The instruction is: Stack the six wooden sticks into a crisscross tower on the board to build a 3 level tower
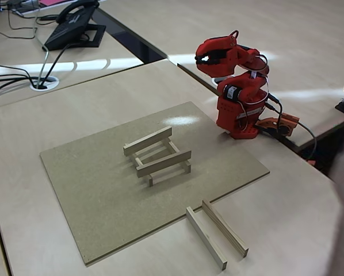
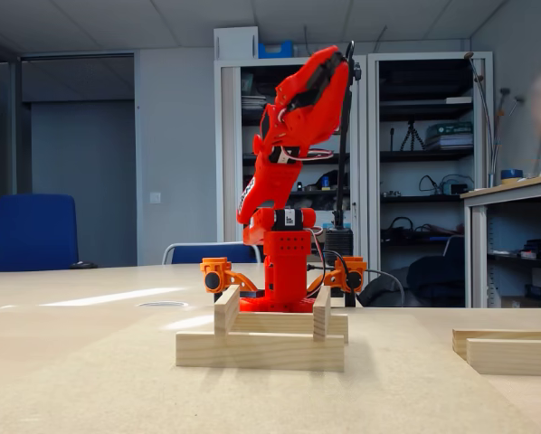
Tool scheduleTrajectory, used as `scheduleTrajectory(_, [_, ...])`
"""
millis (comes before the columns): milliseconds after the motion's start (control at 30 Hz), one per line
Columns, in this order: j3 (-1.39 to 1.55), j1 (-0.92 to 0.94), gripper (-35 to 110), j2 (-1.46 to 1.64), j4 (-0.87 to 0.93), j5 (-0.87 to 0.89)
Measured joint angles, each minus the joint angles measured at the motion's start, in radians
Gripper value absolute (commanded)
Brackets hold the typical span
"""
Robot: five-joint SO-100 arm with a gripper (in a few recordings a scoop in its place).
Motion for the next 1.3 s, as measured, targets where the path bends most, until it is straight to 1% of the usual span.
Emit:
scheduleTrajectory(200, [0.023, -0.006, 0, -0.003, 0.008, 0.069])
scheduleTrajectory(400, [0.055, -0.035, 0, 0.0, 0.091, 0.196])
scheduleTrajectory(533, [0.048, -0.06, 0, -0.032, 0.199, 0.256])
scheduleTrajectory(667, [-0.089, -0.057, 0, -0.239, 0.325, 0.311])
scheduleTrajectory(767, [-0.272, -0.063, 0, -0.483, 0.457, 0.35])
scheduleTrajectory(1000, [-0.698, -0.135, 0, -1.029, 0.755, 0.5])
scheduleTrajectory(1133, [-0.862, -0.19, 0, -1.262, 0.844, 0.611])
scheduleTrajectory(1233, [-0.917, -0.235, 0, -1.402, 0.864, 0.67])
scheduleTrajectory(1300, [-0.95, -0.258, 4, -1.462, 0.891, 0.707])
